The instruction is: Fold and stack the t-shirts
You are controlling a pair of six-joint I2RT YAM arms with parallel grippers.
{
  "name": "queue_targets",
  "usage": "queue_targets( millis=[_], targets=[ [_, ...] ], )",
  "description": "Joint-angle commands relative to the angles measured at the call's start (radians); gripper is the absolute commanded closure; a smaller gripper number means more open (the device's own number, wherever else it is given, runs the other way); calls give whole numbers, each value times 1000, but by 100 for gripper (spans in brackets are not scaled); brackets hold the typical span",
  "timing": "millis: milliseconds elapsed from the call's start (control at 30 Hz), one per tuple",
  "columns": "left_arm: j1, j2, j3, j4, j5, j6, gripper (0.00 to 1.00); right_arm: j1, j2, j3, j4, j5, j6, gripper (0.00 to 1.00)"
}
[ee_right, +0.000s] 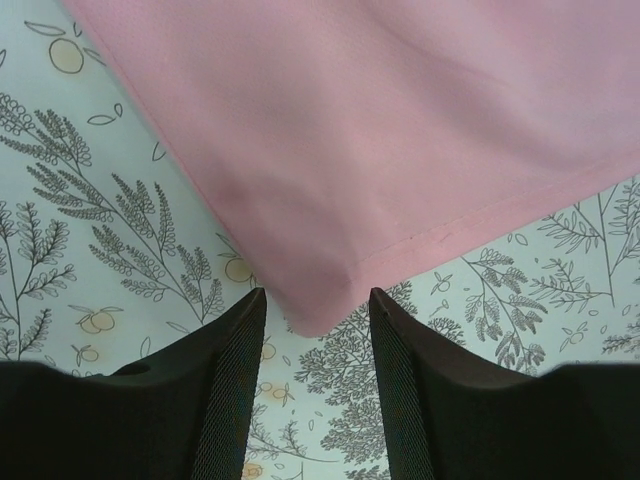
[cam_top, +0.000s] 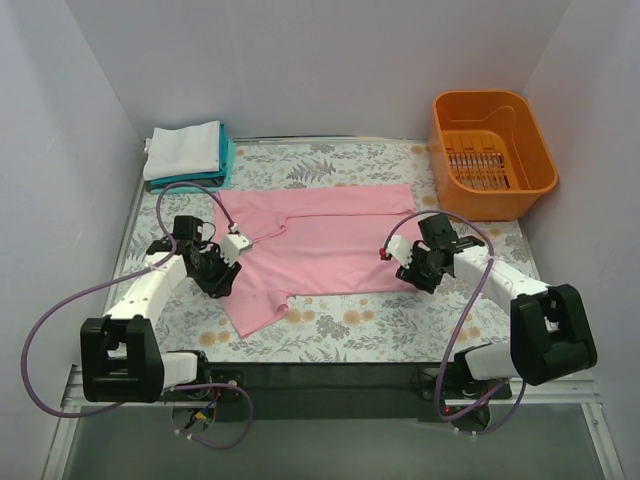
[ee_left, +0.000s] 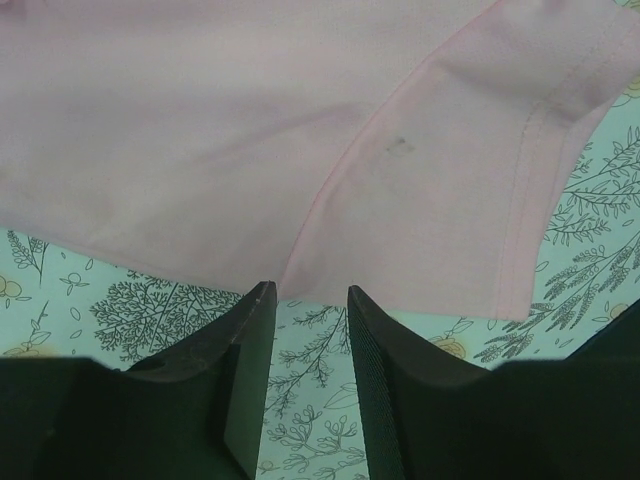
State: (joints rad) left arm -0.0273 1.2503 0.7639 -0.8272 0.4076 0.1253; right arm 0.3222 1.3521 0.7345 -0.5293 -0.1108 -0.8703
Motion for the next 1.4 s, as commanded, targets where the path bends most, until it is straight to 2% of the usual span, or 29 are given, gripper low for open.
queue_targets(
  millis=[0,133,267,333,367,433,467,533,567,600,700,833,1033,1200,1367],
  targets=[
    [9,1,12,26,-9,23,66,20,21,-20,69,28,-18,55],
    [9,8,-46,79,-36,49,62,32,59,-61,121,72,-27,60],
    [9,37,-86,109,-24,51,62,35,62,-78,130,79,-22,80],
    [9,43,-104,115,-18,57,63,37,56,-80,132,86,-18,85],
    [9,40,-129,120,-19,62,64,35,56,-80,130,91,-13,90],
    [9,31,-162,144,-32,73,64,38,53,-81,130,95,-15,92],
    [9,29,-190,157,-47,76,65,37,53,-83,127,94,-15,98],
    [9,28,-212,184,-61,74,73,37,53,-84,124,97,-13,99],
    [9,29,-216,183,-67,71,83,37,51,-86,121,100,-13,99],
    [9,23,-216,180,-69,71,88,37,50,-87,121,100,-13,99],
    [9,-18,-210,128,-66,94,100,37,19,-87,91,103,-15,99],
    [12,-135,-183,-14,-61,123,100,35,-56,-90,22,102,-22,99],
    [67,-187,-89,-116,-21,134,100,37,-140,-78,-37,106,-39,99],
    [69,-99,52,-138,20,111,100,20,-114,2,-54,99,-56,99],
    [79,-14,173,-106,19,97,100,-37,-21,115,-60,73,-91,99]
  ],
)
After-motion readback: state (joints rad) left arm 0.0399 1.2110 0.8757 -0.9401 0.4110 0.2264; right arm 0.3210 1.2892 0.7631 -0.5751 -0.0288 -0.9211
